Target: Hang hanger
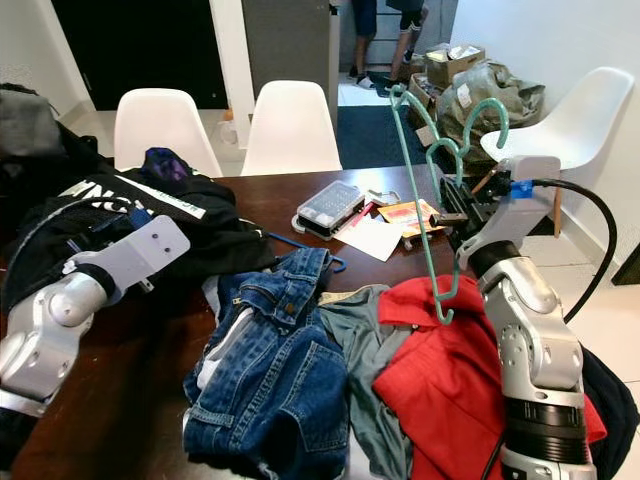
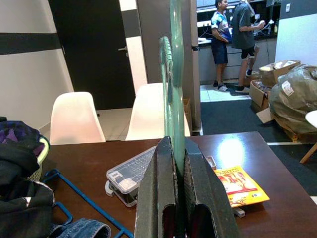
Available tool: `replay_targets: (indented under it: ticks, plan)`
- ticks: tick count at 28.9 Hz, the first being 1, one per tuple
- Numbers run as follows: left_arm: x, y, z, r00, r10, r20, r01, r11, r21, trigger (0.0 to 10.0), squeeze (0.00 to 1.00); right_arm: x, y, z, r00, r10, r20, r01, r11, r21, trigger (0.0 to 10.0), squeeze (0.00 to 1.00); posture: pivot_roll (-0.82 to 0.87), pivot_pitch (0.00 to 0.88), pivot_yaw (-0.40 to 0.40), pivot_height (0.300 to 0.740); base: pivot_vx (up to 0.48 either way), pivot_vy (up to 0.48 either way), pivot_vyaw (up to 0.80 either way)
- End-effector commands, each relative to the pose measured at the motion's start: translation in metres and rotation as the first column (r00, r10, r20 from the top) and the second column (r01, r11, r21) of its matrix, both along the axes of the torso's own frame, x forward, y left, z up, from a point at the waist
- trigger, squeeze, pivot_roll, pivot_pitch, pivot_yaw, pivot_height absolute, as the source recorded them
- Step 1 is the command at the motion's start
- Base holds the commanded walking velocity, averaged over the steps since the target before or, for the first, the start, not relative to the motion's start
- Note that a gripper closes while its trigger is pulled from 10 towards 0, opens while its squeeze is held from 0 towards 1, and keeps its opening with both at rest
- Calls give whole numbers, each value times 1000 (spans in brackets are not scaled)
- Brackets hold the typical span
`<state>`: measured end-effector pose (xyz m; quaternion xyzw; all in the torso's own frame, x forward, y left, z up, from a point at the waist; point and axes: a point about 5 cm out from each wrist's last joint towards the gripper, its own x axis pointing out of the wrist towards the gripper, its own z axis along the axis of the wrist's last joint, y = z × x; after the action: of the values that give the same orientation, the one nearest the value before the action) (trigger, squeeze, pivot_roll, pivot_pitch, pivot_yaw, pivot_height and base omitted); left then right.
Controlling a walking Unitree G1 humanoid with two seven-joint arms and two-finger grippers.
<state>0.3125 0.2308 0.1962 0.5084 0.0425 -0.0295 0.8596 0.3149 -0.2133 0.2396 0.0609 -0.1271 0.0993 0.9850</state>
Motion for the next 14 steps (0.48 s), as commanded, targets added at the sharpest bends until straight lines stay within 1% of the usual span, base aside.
replay_targets:
  ticks: [1,2,3,5,12,14]
  plan:
    - [-2,12,0,999,41,-9,-41,999,31,10000,0,-1,0,0,1000,6,-3,-6,1000,11,10000,0,-75,0,-1,740,0,0,0]
    - [-1,17,-2,998,63,-13,-62,997,34,10000,0,-1,0,0,1000,5,-2,-5,1000,12,10000,0,-78,0,0,740,0,0,0]
    - [-1,17,-2,998,63,-13,-62,997,34,10000,0,-1,0,0,1000,5,-2,-5,1000,12,10000,0,-78,0,0,740,0,0,0]
    - [0,26,-7,995,94,-20,-93,995,32,10000,0,-1,-1,0,1000,1,1,-1,1000,11,10000,0,-85,0,3,740,0,0,0]
    - [2,31,-11,994,111,-20,-110,994,27,10000,0,-2,-3,2,1000,-5,6,5,1000,10,10000,0,-91,0,3,740,0,0,0]
    - [5,32,-11,994,112,-15,-112,993,25,10000,0,-2,-3,3,1000,-6,8,6,1000,9,10000,0,-96,0,2,740,0,0,0]
